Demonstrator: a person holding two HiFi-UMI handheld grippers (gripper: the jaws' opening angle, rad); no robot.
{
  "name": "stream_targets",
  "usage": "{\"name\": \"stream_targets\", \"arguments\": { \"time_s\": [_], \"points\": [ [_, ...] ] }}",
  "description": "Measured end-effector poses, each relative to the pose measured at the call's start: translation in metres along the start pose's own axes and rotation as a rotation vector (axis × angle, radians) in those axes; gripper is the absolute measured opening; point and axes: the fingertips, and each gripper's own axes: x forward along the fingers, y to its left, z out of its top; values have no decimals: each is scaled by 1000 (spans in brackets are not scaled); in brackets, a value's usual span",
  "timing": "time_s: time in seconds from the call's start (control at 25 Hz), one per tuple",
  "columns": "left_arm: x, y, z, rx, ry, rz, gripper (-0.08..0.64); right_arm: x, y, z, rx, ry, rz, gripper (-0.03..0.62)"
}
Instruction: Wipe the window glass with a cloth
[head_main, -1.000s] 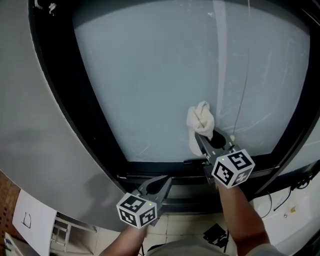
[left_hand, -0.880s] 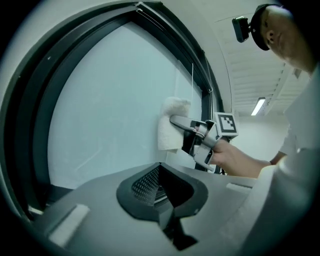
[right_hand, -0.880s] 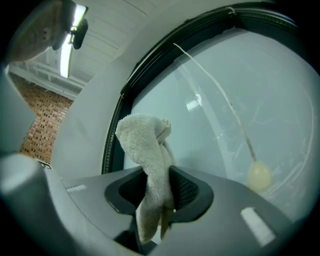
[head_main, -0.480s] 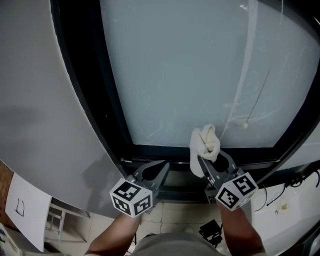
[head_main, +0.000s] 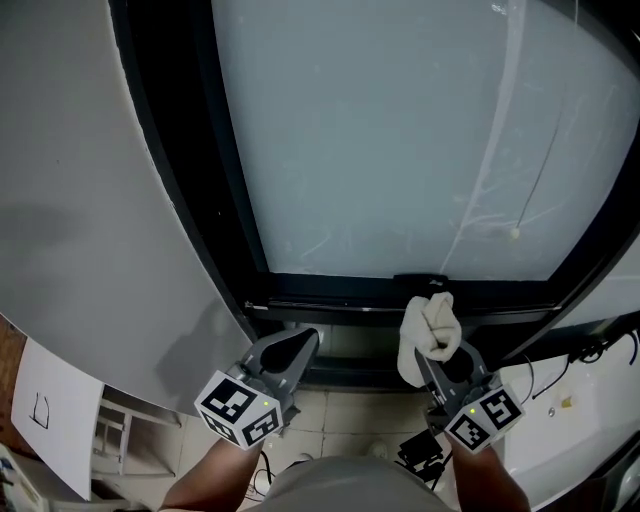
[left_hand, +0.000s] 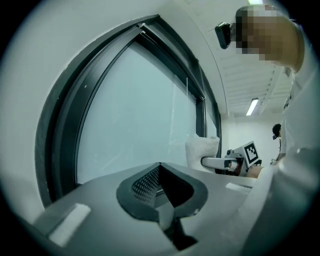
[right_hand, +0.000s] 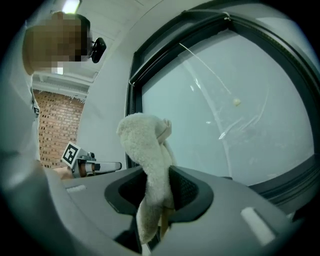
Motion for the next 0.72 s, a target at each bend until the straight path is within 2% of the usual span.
{"name": "stream_targets", "arguments": {
  "time_s": [0.24, 0.52, 0.72],
  "points": [
    [-21, 5, -10, 0, 23, 12, 17, -35, -5, -16, -4, 34, -56, 118],
    [-26, 12, 0, 5, -23, 38, 17, -46, -9, -13, 0, 18, -97, 118],
    [-25, 14, 3, 8, -27, 45, 17, -48, -6, -12, 7, 11, -93, 118]
  ]
}}
